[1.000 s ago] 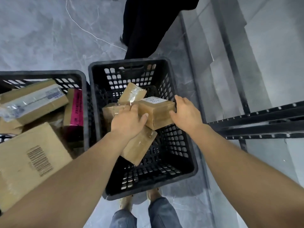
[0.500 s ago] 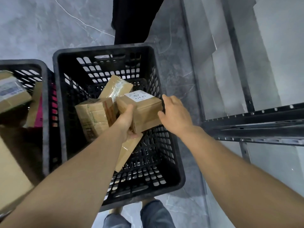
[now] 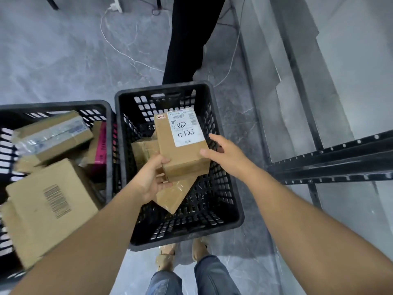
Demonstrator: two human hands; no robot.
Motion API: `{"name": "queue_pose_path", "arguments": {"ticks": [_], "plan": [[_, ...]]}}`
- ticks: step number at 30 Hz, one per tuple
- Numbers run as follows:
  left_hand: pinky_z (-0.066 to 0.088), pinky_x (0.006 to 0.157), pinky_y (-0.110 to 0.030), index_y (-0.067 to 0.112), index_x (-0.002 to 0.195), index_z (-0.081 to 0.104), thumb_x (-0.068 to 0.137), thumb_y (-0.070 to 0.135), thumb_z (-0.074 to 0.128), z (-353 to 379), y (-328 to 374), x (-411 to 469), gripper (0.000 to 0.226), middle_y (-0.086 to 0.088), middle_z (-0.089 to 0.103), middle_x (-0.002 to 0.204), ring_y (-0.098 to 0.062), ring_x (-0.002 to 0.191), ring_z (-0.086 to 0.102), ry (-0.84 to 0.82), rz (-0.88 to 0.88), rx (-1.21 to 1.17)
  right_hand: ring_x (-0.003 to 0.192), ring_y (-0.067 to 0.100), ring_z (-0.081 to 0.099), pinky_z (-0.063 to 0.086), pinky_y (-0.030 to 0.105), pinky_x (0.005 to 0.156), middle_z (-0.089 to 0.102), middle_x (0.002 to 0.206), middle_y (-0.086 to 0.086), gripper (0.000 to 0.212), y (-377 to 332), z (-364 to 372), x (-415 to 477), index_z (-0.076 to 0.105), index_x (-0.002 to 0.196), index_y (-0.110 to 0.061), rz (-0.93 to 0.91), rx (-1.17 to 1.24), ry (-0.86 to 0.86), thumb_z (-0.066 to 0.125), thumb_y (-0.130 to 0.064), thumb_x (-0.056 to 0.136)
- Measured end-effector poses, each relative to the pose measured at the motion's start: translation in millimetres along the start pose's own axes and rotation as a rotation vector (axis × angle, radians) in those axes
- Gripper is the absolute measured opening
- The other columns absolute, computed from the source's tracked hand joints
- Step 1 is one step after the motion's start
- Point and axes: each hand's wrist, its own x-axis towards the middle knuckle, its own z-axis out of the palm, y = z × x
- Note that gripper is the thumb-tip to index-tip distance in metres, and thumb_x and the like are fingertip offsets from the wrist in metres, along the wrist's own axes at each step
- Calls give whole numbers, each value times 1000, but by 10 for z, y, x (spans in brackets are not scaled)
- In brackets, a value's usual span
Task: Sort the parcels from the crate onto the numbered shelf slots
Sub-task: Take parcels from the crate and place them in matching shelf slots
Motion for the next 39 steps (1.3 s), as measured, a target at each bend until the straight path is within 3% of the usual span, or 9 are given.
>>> {"name": "queue_pose_path", "arguments": {"ticks": [3,5,10,14,17,24,30,34,39], "plan": [[48,91,-40,34,141,38,60,33,68,-119,60,-299,86,-3,55,126,-28,115,54,-95,89,30,144,14,22,24,29,105,22,158,-6,80,-147,12,-254,21,151,-33,0,143,-89,67,-41,86],[47,90,-39,35,144,32,51,36,72,-182,96,-496,102,0,55,129,-25,119,52,-148,138,59,143,14,24,26,34,111,26,156,-3,85,-211,55,-421,18,152,-36,25,237,-124,70,-40,84],[45,96,-38,38,144,30,48,32,72,-260,215,-909,106,3,65,120,-21,114,58,-244,213,158,118,17,56,41,45,105,59,129,-2,89,-307,180,-790,27,146,-46,32,356,-134,76,-35,73],[42,104,-45,44,145,25,55,43,80,-267,387,-1129,105,7,64,124,-18,115,60,-334,247,269,109,17,64,46,45,103,69,114,1,85,-410,187,-1057,37,141,-47,-43,438,-64,77,-29,68],[49,97,-41,46,145,25,56,49,82,-196,530,-1247,105,12,62,126,-13,113,61,-353,309,330,109,13,64,47,42,103,68,116,2,84,-500,172,-1261,40,137,-50,-100,469,5,78,-27,66],[55,75,-22,36,136,39,48,34,86,52,734,-1457,100,7,68,119,-12,106,65,-526,413,315,121,8,55,42,42,106,59,129,-3,87,-610,48,-1767,40,130,-60,-223,506,148,81,-28,60],[49,88,-29,37,136,39,55,33,78,482,829,-1646,91,9,67,119,-12,111,63,-644,488,402,108,12,64,53,24,82,64,121,5,95,-629,-153,-2305,37,134,-49,-286,511,369,82,-23,54],[43,101,-34,41,138,37,59,42,77,890,822,-1836,89,16,63,124,-8,118,58,-731,579,545,111,17,63,54,35,90,64,120,3,93,-512,-304,-2705,42,128,-53,-319,533,545,82,-27,48],[42,100,-29,37,148,25,62,45,74,1387,670,-2113,100,13,56,134,-2,122,53,-813,719,678,114,18,61,52,41,95,62,126,4,94,-246,-443,-3316,44,129,-51,-334,544,723,82,-23,48]]}}
